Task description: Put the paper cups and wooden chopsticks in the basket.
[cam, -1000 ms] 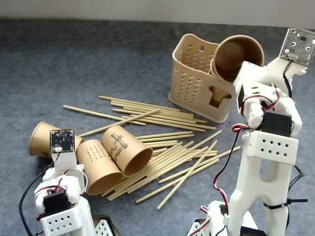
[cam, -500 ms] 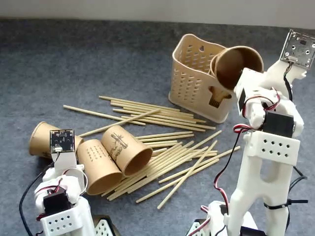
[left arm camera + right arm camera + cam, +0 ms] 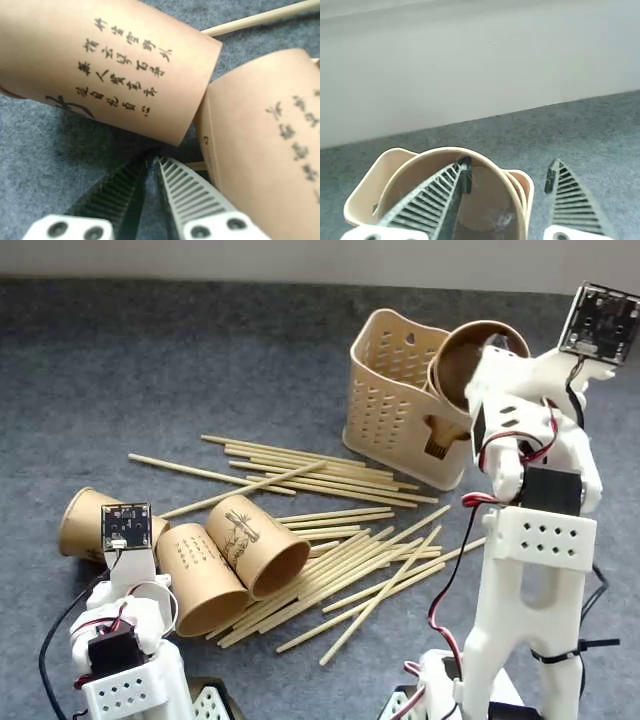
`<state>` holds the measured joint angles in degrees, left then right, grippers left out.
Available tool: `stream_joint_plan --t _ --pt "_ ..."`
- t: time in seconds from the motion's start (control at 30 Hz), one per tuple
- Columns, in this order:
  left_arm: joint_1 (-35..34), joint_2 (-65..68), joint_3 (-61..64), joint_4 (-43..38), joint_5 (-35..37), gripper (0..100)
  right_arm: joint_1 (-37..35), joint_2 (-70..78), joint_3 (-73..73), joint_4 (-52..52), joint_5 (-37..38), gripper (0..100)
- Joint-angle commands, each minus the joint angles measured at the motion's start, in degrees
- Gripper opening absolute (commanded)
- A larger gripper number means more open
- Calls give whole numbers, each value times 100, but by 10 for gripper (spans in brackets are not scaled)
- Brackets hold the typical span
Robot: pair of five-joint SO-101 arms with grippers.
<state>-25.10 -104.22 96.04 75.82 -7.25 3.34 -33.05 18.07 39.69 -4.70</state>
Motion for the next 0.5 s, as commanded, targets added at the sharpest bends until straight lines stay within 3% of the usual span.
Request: stream_joint_plan --t 0.0,0.3,0.47 --pt "84 -84 110 9 -26 14 -303 -242 -233 -180 70 241" --pt "84 -84 110 9 -26 14 -303 286 -233 -391 70 241" --pt "84 -84 110 9 -26 14 40 725 -277 -646 35 241"
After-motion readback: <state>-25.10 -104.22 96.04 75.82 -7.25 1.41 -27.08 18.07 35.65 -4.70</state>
